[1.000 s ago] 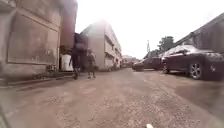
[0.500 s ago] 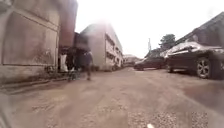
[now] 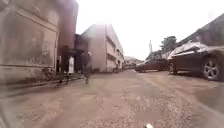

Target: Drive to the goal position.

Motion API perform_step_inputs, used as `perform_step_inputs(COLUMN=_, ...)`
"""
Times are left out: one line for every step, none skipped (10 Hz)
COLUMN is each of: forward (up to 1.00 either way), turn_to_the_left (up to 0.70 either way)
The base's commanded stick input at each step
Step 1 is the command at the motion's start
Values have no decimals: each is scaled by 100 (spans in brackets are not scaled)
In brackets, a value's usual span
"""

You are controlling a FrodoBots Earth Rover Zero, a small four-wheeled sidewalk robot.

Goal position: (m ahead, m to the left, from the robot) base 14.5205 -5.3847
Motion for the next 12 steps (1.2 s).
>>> perform_step_inputs(forward=70, turn_to_the_left=0)
perform_step_inputs(forward=70, turn_to_the_left=0)
perform_step_inputs(forward=70, turn_to_the_left=0)
perform_step_inputs(forward=70, turn_to_the_left=0)
perform_step_inputs(forward=70, turn_to_the_left=0)
perform_step_inputs(forward=70, turn_to_the_left=0)
perform_step_inputs(forward=70, turn_to_the_left=0)
perform_step_inputs(forward=70, turn_to_the_left=0)
perform_step_inputs(forward=70, turn_to_the_left=0)
perform_step_inputs(forward=70, turn_to_the_left=0)
perform_step_inputs(forward=70, turn_to_the_left=0)
perform_step_inputs(forward=70, turn_to_the_left=0)
